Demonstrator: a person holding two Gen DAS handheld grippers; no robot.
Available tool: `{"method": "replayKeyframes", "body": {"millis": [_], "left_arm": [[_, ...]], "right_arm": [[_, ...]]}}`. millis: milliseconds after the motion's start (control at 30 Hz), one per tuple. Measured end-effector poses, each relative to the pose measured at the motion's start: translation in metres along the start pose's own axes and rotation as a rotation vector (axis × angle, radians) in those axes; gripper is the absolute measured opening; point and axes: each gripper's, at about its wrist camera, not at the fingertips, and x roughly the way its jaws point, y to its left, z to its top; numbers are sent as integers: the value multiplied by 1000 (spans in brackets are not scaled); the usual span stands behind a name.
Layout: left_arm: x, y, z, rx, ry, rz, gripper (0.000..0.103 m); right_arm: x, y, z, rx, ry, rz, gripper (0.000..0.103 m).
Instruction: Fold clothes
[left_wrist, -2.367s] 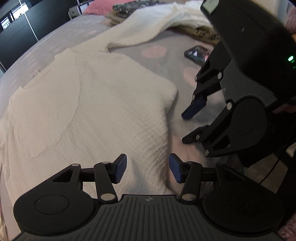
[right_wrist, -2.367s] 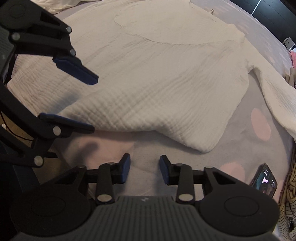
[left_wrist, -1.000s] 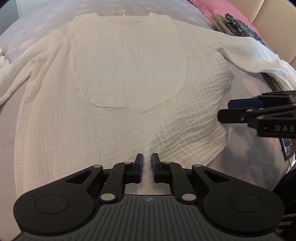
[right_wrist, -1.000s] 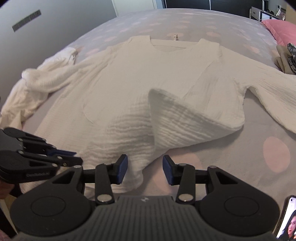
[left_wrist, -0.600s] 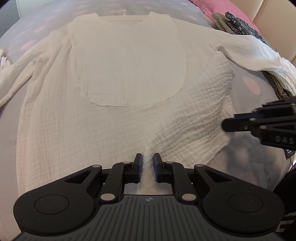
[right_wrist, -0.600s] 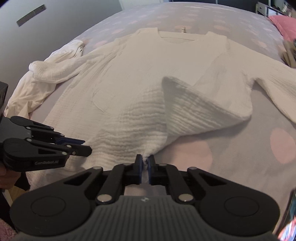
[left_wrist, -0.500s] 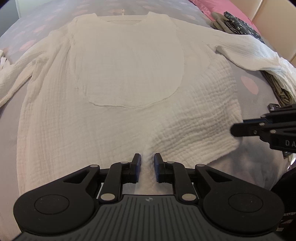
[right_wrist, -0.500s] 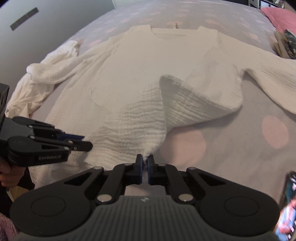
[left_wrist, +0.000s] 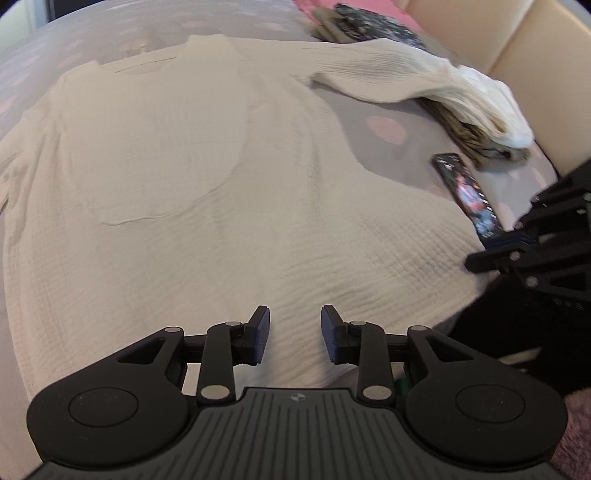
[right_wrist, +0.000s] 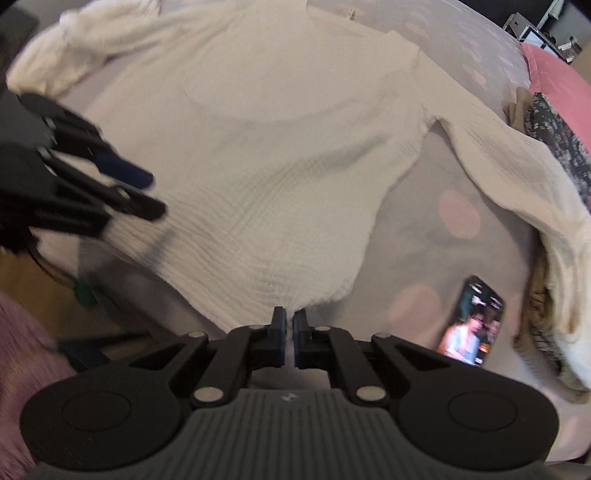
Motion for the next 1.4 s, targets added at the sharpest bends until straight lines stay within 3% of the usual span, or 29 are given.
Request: {"method": "replayKeyframes", "body": {"millis": [167, 300, 433, 567, 700, 767, 800, 933, 1133, 1267, 1400], "left_arm": [[-8, -10, -4, 93, 48, 0, 37], [-13, -2, -10, 178, 108, 78, 37], [-19, 24, -18, 188, 157, 171, 37], [-21, 51, -23, 141, 199, 230, 37], [-30, 73, -14, 70, 175, 250, 37], [-39, 82, -7, 47, 144, 256, 37], [-45, 85, -2, 46, 120, 268, 37], [-67, 100, 20, 4, 3, 316, 37], [-90, 129, 51, -118, -130, 338, 37], [-96, 149, 64, -187, -203, 348, 37], [-89, 172, 73, -270, -212, 373, 37]], "right_arm": [[17, -21, -20, 2, 145, -41, 4], [43, -29, -31, 14, 258, -46, 4], [64, -28, -38, -6, 330, -53, 4], [71, -21, -40, -55, 338, -70, 9], [61, -32, -36, -9, 303, -48, 15], [47, -47, -32, 41, 263, -38, 27], [38, -56, -31, 63, 236, -48, 37], [2, -102, -23, 184, 104, -124, 43], [-22, -183, -7, 457, -84, -261, 44], [-18, -232, -11, 674, -165, -262, 45], [-11, -272, -20, 933, -240, -223, 45]]}}
